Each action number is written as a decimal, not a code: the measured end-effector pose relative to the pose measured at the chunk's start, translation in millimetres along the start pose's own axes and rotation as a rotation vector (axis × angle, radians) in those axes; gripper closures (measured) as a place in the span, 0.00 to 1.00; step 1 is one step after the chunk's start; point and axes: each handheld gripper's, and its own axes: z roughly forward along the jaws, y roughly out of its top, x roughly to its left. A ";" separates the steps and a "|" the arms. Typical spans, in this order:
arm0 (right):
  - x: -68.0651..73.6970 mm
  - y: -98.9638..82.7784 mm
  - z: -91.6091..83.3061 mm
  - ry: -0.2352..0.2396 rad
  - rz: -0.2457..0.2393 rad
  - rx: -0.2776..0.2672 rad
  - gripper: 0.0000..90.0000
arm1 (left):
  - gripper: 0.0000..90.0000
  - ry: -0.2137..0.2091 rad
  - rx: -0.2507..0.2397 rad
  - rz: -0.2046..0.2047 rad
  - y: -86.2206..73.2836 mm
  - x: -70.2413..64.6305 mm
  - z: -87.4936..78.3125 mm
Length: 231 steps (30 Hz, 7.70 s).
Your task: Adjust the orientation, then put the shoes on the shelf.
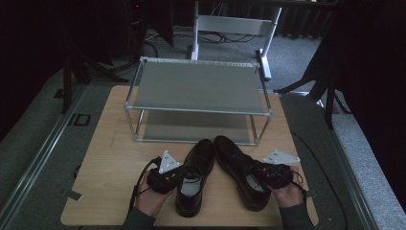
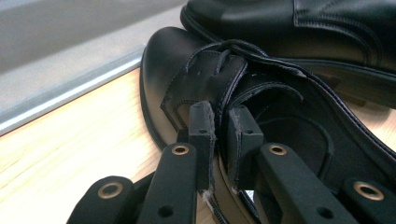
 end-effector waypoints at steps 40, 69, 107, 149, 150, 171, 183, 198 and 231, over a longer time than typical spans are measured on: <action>3.2 5.9 4.2 -0.174 0.007 0.060 0.91 | 0.95 0.243 -0.097 0.079 16.4 -51.3 31.1; 29.2 1.9 3.8 -0.056 -0.035 0.112 0.89 | 0.90 0.132 -0.063 -0.001 12.0 -79.9 39.3; 37.7 10.4 -34.2 0.070 0.196 0.037 0.59 | 0.57 0.068 -0.169 -0.050 7.8 -26.5 -16.8; 99.8 25.1 23.3 -0.089 0.355 0.345 0.70 | 0.57 0.105 -0.175 -0.041 3.0 -21.1 -19.5; 100.2 25.8 26.4 -0.087 0.353 0.353 0.71 | 0.57 0.105 -0.173 -0.040 3.0 -21.1 -19.5; 101.8 19.4 29.5 -0.135 0.320 0.306 0.92 | 0.57 0.113 -0.174 -0.042 1.7 -19.2 -19.2; 83.1 35.9 23.5 -0.146 0.349 0.222 0.91 | 0.57 0.122 -0.176 -0.049 0.9 -15.7 -19.1; 49.7 71.0 58.7 -0.198 0.368 0.148 0.91 | 0.57 0.124 -0.175 -0.056 0.1 -13.1 -18.6; 16.3 104.4 133.7 -0.280 0.383 0.034 0.91 | 0.57 0.125 -0.176 -0.057 -0.5 -11.8 -18.9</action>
